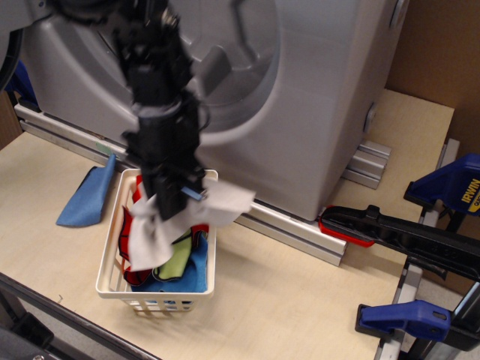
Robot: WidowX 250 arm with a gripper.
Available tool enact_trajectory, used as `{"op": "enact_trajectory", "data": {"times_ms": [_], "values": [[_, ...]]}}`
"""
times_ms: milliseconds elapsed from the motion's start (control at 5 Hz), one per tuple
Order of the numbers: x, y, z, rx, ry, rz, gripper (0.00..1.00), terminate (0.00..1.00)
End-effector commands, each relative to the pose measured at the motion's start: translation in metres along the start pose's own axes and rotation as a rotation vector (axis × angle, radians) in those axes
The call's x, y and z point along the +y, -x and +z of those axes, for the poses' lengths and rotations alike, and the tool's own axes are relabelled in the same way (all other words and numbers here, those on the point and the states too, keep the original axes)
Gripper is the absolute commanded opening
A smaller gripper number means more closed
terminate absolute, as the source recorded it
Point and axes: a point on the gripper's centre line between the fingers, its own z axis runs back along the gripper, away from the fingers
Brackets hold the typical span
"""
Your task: Take clothes out of laundry machine
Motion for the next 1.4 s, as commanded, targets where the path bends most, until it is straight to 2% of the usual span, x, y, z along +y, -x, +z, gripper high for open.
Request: {"op": "enact_trajectory", "data": {"times_ms": [0, 200, 400, 600, 800, 1000, 1200], "values": [[0.015, 0.019, -0.02, 0.041, -0.005, 0.073, 0.0, 0.0], [0.016, 0.016, -0.033, 0.065, -0.015, 0.055, 0.0, 0.0], [-0.003, -0.009, -0.021, 0.072, -0.03, 0.066, 1.0, 0.0], [0.018, 0.016, -0.008, 0.037, -0.024, 0.094, 1.0, 0.0], [0.029, 0.026, 0.016, -0.002, -0.051, 0.135, 1.0, 0.0], [0.036, 0.033, 0.041, -0.001, -0.096, 0.181, 1.0, 0.0], [0.043, 0.04, 0.062, -0.057, -0.113, 0.212, 1.0, 0.0]]}}
